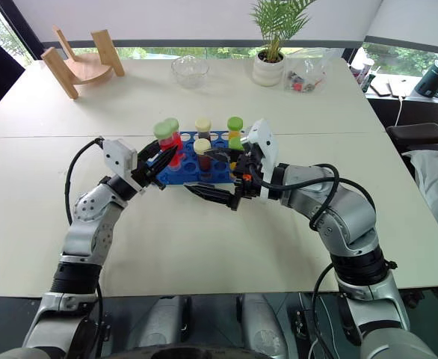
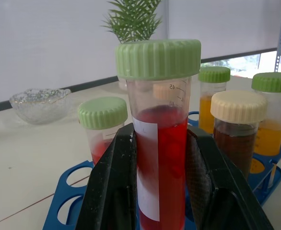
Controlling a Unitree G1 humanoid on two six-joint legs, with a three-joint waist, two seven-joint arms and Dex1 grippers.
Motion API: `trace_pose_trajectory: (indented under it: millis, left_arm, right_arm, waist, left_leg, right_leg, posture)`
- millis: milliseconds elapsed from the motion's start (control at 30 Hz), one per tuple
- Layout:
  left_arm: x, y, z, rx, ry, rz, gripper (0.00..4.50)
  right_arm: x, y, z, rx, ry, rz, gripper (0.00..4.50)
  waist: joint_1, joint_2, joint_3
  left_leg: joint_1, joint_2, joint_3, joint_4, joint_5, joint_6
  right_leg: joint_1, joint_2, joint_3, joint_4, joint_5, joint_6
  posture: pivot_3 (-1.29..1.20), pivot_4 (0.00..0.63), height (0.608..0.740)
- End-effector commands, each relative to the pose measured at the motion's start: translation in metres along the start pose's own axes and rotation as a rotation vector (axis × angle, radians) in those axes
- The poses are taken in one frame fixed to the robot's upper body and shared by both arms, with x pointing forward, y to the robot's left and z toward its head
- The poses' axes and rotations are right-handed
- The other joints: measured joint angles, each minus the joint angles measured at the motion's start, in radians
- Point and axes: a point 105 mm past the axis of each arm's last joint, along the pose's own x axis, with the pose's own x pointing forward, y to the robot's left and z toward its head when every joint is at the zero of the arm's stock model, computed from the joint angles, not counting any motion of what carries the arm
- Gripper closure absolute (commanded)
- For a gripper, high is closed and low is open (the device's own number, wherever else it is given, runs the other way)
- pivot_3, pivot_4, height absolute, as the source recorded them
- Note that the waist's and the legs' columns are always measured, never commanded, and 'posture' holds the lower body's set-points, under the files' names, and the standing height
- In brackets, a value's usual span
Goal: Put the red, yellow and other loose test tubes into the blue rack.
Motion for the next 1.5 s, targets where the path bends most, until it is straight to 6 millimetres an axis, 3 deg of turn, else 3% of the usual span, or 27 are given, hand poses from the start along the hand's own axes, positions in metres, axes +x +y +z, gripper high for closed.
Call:
trace_pose_trajectory:
  millis: [33, 200, 400, 633, 1500]
  left_arm:
    - [-0.002, -0.012, -0.021, -0.057, 0.092, -0.046, 3.7]
    - [0.0, -0.02, -0.017, -0.073, 0.095, -0.084, 3.7]
    - [-0.001, -0.016, -0.017, -0.057, 0.106, -0.067, 3.7]
    - [-0.012, 0.006, -0.018, 0.011, 0.116, 0.035, 3.7]
    - [-0.011, -0.001, -0.008, -0.029, 0.15, -0.076, 3.7]
  right_arm:
    - [0.001, 0.002, 0.008, -0.029, -0.038, 0.001, 0.0]
    - [0.002, 0.002, 0.008, -0.028, -0.045, -0.011, 0.0]
    - [0.003, 0.001, 0.007, -0.023, -0.052, -0.02, 0.0]
    - [0.005, 0.003, 0.006, -0.014, -0.064, -0.025, 0.0]
    - [0.024, 0.022, -0.004, 0.075, -0.147, -0.056, 0.0]
  waist:
    - [0.0, 0.0, 0.0]
    - [0.003, 0.0, 0.0]
    - [0.003, 0.0, 0.0]
    - [-0.001, 0.0, 0.0]
    - [-0.002, 0.002, -0.001]
  left_leg:
    - [0.0, 0.0, 0.0, 0.0, 0.0, 0.0]
    - [-0.001, 0.0, 0.0, 0.0, 0.0, 0.0]
    - [-0.001, 0.0, 0.0, -0.001, 0.0, 0.0]
    - [-0.001, 0.0, 0.0, -0.001, 0.0, 0.0]
    - [-0.001, 0.0, 0.0, -0.003, 0.0, 0.0]
  right_leg:
    - [0.0, 0.0, 0.0, 0.0, 0.0, 0.0]
    - [0.0, 0.0, 0.0, -0.002, 0.0, 0.0]
    - [0.0, 0.0, 0.0, -0.003, 0.0, 0.0]
    - [0.0, 0.0, 0.0, -0.003, 0.0, 0.0]
    - [0.0, 0.0, 0.0, -0.005, 0.0, 0.0]
  posture:
    - [0.0, 0.15, 0.74]
    - [0.0, 0.15, 0.74]
    - [0.0, 0.15, 0.74]
    - [0.0, 0.15, 0.74]
    - [0.0, 0.15, 0.74]
